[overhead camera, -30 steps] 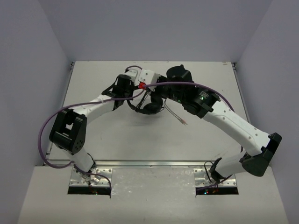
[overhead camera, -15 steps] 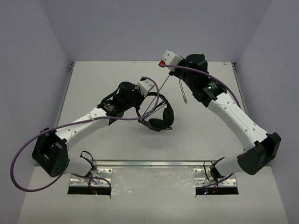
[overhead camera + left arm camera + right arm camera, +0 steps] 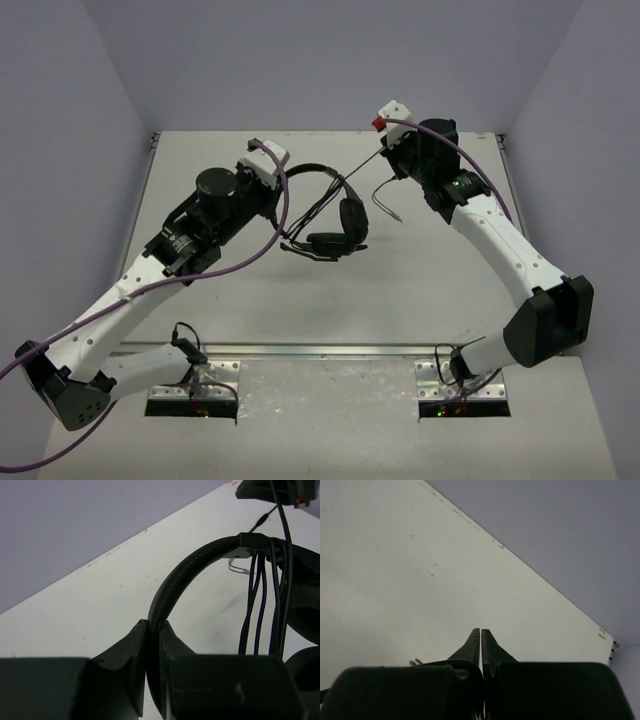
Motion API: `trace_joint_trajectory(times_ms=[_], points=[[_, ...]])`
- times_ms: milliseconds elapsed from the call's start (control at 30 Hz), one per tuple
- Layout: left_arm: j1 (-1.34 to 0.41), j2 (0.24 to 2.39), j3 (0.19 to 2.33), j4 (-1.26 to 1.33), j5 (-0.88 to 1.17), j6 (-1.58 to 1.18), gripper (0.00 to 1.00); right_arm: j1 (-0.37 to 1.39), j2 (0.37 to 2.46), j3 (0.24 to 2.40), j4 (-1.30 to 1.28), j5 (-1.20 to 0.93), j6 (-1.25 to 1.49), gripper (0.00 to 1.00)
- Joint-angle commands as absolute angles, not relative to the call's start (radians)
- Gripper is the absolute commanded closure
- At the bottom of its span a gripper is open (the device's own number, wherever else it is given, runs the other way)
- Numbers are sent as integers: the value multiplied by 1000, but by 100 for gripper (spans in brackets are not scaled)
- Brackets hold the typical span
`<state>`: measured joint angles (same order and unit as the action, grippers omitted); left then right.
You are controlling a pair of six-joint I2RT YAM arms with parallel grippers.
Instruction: Wrap the headphones
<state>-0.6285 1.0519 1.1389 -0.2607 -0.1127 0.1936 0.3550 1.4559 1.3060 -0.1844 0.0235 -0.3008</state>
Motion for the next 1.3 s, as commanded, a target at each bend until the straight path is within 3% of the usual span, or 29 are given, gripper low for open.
trace_joint_trajectory(times_ms=[0, 200, 300, 367, 500, 667, 767, 967, 1033, 1133, 1267], points=[[-624, 1003, 1204, -328, 44, 94, 100, 322, 1460, 1318, -72, -116, -125, 99], [-626, 979, 1311, -331, -69, -106, 100, 325, 1443, 1197, 135, -461, 93, 96], [-626, 999, 1428, -394, -185, -222, 100, 340, 1448, 1106, 326, -567, 245, 88], [-626, 1005, 1457, -400, -148, -281, 100, 354, 1462, 1045, 496, -636, 356, 86], [-626, 1014, 1540, -432, -159, -388, 100, 428, 1572, 1035, 702, -666, 495, 84], [-626, 1046, 1655, -515, -320, -449, 100, 531, 1699, 1106, 770, -654, 508, 92], [-624, 1074, 1719, -557, -405, -469, 100, 571, 1752, 1103, 840, -649, 554, 84], [-624, 1146, 1808, -598, -460, -466, 100, 578, 1796, 1026, 991, -652, 635, 79], [-626, 1155, 1818, -606, -469, -472, 100, 578, 1801, 1023, 1003, -649, 637, 81], [-626, 1161, 1822, -606, -520, -479, 100, 578, 1805, 1019, 1006, -640, 632, 95], [-624, 1175, 1861, -635, -612, -506, 100, 578, 1810, 977, 1061, -635, 661, 98]])
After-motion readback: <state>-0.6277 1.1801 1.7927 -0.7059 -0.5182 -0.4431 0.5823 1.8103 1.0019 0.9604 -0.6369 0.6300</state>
